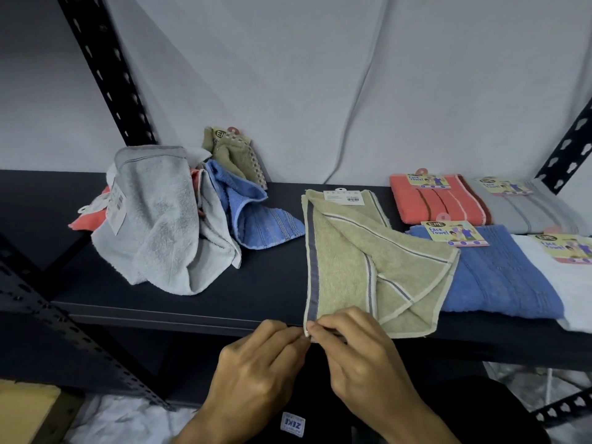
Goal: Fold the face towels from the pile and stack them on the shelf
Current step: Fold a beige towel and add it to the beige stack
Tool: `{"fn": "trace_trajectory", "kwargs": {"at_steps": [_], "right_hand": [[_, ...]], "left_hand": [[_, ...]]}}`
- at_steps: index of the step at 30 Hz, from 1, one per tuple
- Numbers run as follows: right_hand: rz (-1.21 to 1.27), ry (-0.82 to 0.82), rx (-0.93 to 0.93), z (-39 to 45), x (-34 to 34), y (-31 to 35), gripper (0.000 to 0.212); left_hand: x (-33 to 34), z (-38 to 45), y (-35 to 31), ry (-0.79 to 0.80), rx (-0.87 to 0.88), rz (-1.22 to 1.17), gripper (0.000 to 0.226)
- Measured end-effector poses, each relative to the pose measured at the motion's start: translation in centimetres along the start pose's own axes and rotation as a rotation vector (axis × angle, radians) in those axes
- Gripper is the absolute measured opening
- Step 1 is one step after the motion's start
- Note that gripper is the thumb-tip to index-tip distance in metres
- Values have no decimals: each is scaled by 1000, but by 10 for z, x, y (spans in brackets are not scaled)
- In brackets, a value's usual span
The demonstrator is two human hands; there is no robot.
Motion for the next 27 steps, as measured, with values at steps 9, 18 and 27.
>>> {"fn": "trace_trajectory", "kwargs": {"at_steps": [9, 18, 27], "right_hand": [[91, 147, 127, 22, -18, -8, 20], [-283, 438, 256, 52, 35, -32, 62], [-248, 637, 332, 48, 62, -67, 89]], "left_hand": [[-13, 37, 43, 9, -244, -13, 15], [104, 120, 105, 678, -373, 142, 51], [158, 125, 150, 970, -331, 366, 63]]}}
Point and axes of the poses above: each hand's wrist, its own z-axis towards the middle knuckle, its own x-axis out of the palm, y = z × x, the point moved 5 cm from there along z, towards the middle knuckle, and after that the axes turned 11 degrees about -y, right-handed, at the moved point
